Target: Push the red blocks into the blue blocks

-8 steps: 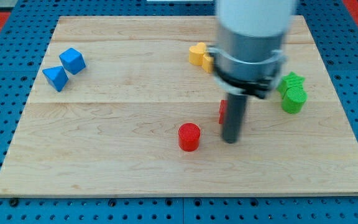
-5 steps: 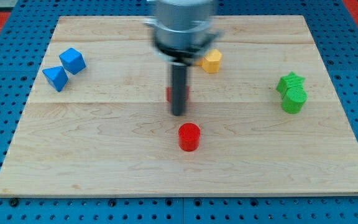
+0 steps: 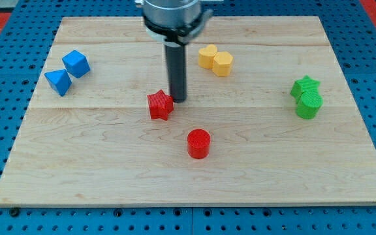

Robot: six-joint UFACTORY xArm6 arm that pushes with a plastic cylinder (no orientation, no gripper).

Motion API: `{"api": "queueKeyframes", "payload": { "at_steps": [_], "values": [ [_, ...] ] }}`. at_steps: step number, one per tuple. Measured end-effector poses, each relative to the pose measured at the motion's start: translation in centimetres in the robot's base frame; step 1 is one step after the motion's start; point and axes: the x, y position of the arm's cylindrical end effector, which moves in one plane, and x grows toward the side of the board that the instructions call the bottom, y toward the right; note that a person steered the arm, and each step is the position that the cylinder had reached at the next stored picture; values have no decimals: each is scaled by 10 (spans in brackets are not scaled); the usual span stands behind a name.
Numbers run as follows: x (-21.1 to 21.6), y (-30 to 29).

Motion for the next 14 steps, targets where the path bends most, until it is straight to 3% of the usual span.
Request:
{"api": "queueKeyframes", "payload": {
  "at_steps": [1,3,4,5,6,7,8,9,11,12,13,14],
  "values": [
    [32,6],
    [0,-143],
    [20,-93],
    [9,-35],
    [-33,-69],
    [-38,-154],
    [-9,-123],
    [6,-140],
    [-22,-231],
    [-25,-227],
    [8,-175],
    [4,-61]
  ]
}}
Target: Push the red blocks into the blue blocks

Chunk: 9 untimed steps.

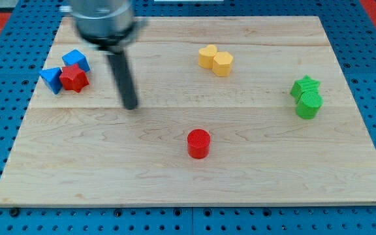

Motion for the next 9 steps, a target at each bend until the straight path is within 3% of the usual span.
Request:
{"api": "queueKeyframes", "payload": {
  "at_steps": [1,2,3,4,5,6,7,9],
  "values": [
    [29,113],
    [103,142],
    [105,63],
    [60,-24],
    [77,1],
    [100,97],
    [61,78],
    [12,-116]
  ]
}}
